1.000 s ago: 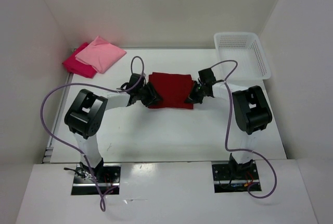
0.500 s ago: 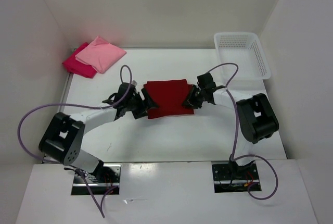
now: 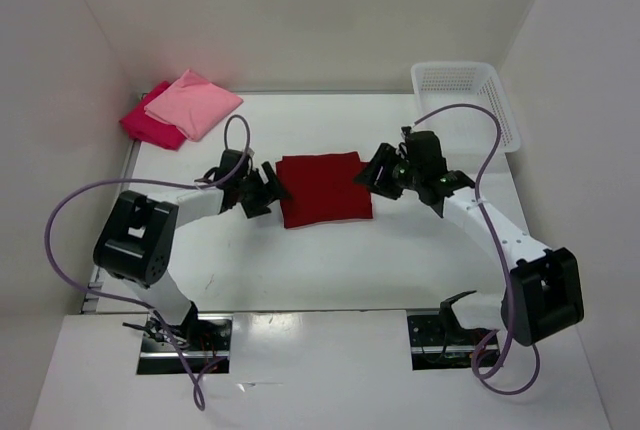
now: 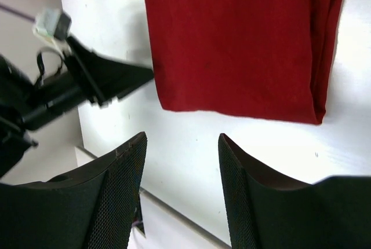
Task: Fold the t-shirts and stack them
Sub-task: Put the neatly folded tshirt into the corner of the board with the left arm
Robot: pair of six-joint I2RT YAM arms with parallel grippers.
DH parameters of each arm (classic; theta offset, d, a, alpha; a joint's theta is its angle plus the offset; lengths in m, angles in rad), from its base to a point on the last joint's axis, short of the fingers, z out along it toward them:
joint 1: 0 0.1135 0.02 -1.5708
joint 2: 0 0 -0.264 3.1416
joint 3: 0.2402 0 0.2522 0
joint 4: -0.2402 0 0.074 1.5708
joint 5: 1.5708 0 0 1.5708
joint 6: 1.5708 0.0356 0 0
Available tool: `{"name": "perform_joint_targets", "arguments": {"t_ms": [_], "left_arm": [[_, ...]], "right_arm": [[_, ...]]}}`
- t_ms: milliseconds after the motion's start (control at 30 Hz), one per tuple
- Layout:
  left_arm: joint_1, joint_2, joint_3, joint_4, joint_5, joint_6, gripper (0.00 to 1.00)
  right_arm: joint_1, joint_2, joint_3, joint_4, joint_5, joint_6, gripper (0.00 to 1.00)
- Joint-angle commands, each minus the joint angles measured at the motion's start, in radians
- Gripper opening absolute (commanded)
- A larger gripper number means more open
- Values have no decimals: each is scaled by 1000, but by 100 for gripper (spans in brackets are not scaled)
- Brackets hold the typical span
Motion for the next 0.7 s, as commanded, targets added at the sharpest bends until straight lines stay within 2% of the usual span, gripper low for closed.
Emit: {"name": "perform_joint_targets", "arguments": {"t_ms": [0, 33, 100, 133, 267, 300, 367, 433, 633, 667], "left_arm": [[-1, 85, 65, 54, 40, 80, 87], [-1, 130, 66, 95, 40, 80, 87], [-1, 191, 98, 126, 81, 59, 79], [-1, 261, 146, 136, 101, 59, 66], [-55, 403, 300, 162, 135, 7, 44], [-64, 420, 328, 174, 159, -28, 33], [-87, 431, 375, 200, 173, -56, 24], [-96, 431, 481, 150, 152, -56, 14], [-59, 461, 843, -1, 141, -18, 6], [-44, 471, 962, -22, 152, -18, 6]], "right_arm": [[5, -38, -43, -30, -27, 10, 59], [5, -50, -43, -21, -28, 10, 59], [5, -61, -54, -20, -38, 19, 59], [5, -76, -63, -10, -38, 19, 59], [5, -101, -63, -10, -47, 19, 60], [5, -101, -63, -10, -47, 19, 60], [5, -121, -63, -25, -47, 19, 60], [5, -131, -63, -37, -47, 19, 60], [-45, -180, -91, -65, -77, 10, 60], [-60, -180, -100, -74, -77, 10, 60]]}}
